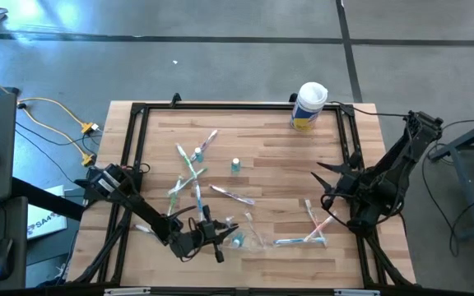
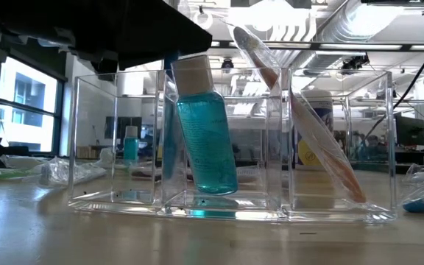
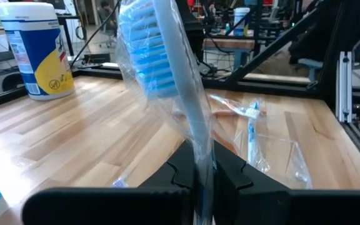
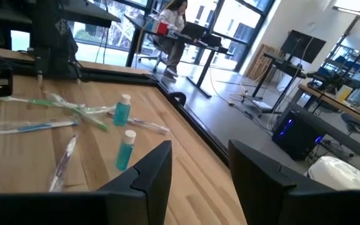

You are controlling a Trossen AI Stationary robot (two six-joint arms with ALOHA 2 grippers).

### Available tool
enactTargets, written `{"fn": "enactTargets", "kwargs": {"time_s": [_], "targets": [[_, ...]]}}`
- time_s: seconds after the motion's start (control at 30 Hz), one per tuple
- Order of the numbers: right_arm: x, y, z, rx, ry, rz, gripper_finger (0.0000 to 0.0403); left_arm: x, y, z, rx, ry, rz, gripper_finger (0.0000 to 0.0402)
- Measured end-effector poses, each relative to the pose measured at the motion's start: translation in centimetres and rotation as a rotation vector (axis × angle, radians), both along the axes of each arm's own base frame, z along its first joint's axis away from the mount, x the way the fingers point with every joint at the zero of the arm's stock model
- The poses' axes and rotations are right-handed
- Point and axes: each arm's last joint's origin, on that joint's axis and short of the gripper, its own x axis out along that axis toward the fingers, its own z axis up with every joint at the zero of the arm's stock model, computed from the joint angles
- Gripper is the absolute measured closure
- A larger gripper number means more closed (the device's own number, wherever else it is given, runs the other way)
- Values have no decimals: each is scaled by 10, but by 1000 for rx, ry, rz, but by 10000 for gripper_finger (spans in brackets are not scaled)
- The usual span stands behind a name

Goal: Pick & Place toothbrushing station
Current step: Put the blue toothbrush into the transparent organizer

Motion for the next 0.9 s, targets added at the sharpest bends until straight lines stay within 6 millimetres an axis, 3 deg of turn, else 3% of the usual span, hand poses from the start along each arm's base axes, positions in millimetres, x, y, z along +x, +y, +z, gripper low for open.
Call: {"fn": "enactTargets", "kwargs": {"time_s": [0.57, 0.9], "targets": [[1, 2, -2, 73, 52, 25, 254, 0, 0, -4, 34, 39, -2, 375], [1, 2, -3, 100, 56, 27, 254, 0, 0, -4, 31, 37, -5, 277]]}}
